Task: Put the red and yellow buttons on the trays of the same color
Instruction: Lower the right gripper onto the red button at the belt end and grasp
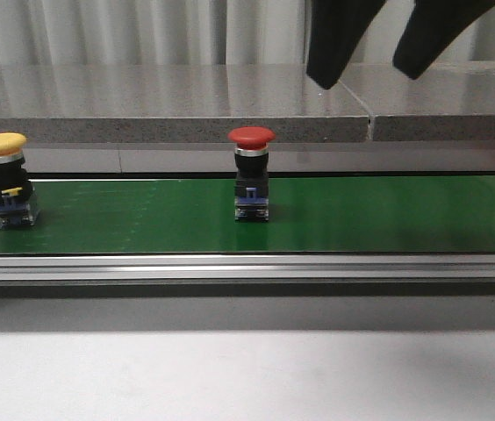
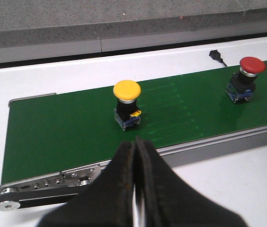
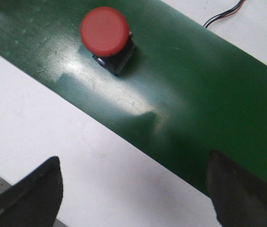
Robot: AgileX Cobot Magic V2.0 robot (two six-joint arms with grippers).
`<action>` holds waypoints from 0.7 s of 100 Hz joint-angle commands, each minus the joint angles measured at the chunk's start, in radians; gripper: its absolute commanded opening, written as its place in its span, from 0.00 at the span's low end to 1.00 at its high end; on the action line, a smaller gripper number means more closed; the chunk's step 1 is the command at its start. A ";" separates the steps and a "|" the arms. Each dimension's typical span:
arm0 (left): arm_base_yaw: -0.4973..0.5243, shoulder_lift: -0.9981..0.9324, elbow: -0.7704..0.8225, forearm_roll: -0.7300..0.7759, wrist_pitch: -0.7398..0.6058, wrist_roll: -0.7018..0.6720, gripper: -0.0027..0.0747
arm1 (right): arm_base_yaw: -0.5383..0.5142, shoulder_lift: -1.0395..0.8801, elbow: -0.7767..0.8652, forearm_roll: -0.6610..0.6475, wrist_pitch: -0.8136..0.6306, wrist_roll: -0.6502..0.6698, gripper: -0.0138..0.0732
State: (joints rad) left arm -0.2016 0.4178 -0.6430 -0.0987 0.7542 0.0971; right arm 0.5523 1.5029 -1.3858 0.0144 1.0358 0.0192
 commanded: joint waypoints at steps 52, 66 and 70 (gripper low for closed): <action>-0.009 0.009 -0.026 -0.016 -0.065 -0.002 0.01 | -0.003 0.323 -0.330 0.034 0.035 -0.094 0.86; -0.009 0.009 -0.026 -0.016 -0.065 -0.002 0.01 | -0.016 0.345 -0.334 0.033 0.050 -0.095 0.73; -0.009 0.009 -0.026 -0.016 -0.065 -0.002 0.01 | -0.021 0.345 -0.334 0.033 0.051 -0.095 0.64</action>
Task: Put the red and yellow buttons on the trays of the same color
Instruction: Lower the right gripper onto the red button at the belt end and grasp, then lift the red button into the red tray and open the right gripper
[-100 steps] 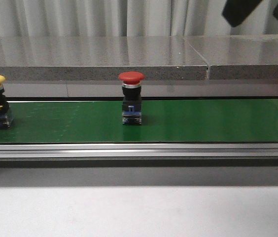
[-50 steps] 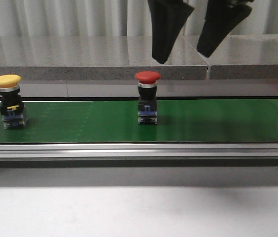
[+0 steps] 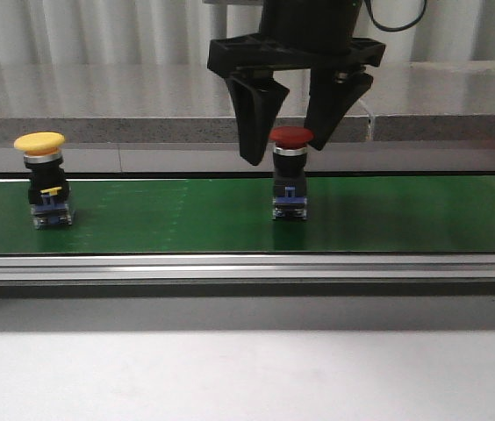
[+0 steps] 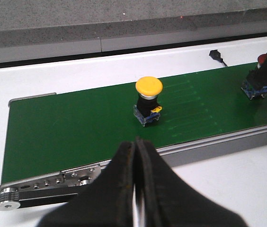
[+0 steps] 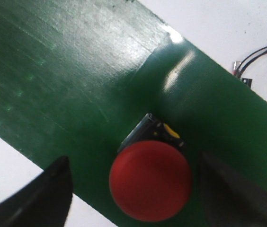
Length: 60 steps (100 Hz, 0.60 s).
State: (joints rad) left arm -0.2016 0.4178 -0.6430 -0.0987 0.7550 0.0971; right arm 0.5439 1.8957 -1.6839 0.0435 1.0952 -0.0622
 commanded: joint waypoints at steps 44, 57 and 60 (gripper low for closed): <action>-0.009 0.009 -0.026 -0.016 -0.066 -0.002 0.01 | -0.026 -0.105 -0.036 0.004 -0.021 -0.006 0.39; -0.009 0.009 -0.026 -0.016 -0.066 -0.002 0.01 | -0.057 -0.161 -0.036 0.004 -0.023 -0.001 0.39; -0.009 0.009 -0.026 -0.016 -0.066 -0.002 0.01 | -0.067 -0.178 -0.036 0.004 -0.023 0.000 0.39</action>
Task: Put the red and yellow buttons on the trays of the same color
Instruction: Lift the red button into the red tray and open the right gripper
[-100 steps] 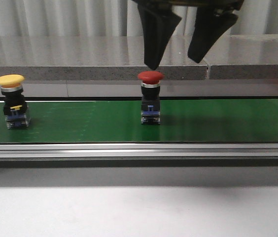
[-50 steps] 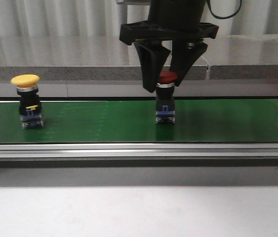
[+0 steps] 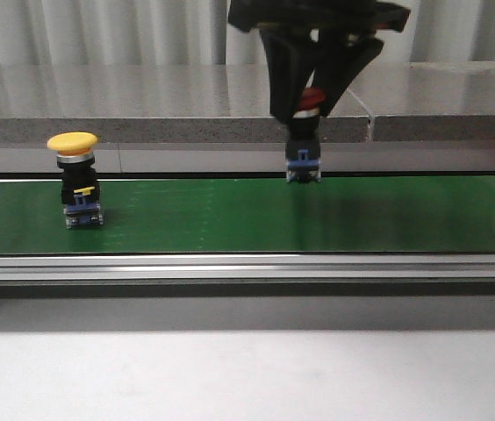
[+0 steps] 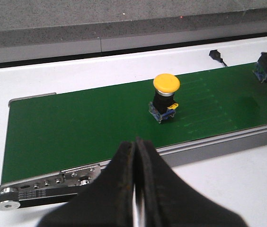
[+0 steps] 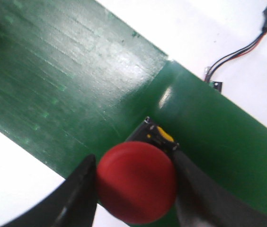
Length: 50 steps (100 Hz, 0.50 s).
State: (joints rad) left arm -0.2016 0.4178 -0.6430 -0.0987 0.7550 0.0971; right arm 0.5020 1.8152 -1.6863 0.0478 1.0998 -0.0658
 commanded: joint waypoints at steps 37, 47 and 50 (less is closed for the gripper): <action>-0.009 0.009 -0.026 -0.016 -0.066 -0.002 0.01 | -0.250 -0.241 -0.028 0.000 0.018 0.043 0.39; -0.009 0.009 -0.026 -0.016 -0.066 -0.002 0.01 | -0.334 -0.264 -0.028 0.000 0.034 0.043 0.39; -0.009 0.009 -0.026 -0.016 -0.066 -0.002 0.01 | -0.367 -0.268 -0.028 0.000 0.038 0.045 0.39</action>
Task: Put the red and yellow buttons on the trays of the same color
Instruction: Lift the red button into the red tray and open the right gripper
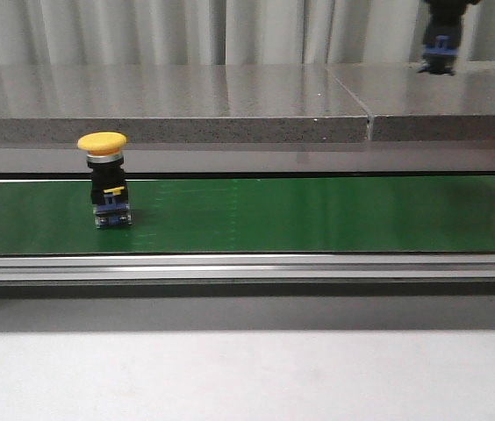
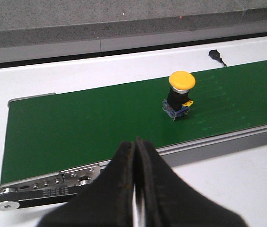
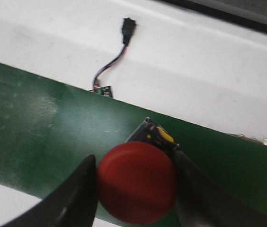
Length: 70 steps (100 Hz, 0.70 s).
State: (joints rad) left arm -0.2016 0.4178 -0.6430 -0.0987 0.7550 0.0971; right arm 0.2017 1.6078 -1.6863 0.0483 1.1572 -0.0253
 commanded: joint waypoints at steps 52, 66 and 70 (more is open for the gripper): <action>-0.009 0.009 -0.026 -0.016 -0.066 -0.002 0.01 | -0.536 -0.069 0.018 -0.001 -0.065 0.196 0.39; -0.009 0.009 -0.026 -0.016 -0.066 -0.002 0.01 | -0.633 -0.063 0.105 -0.012 -0.166 0.241 0.39; -0.009 0.009 -0.026 -0.016 -0.066 -0.002 0.01 | -0.657 -0.059 0.131 -0.012 -0.194 0.255 0.39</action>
State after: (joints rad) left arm -0.2016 0.4178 -0.6430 -0.0987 0.7566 0.0971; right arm -0.4068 1.5865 -1.5729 0.0483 1.0655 0.2000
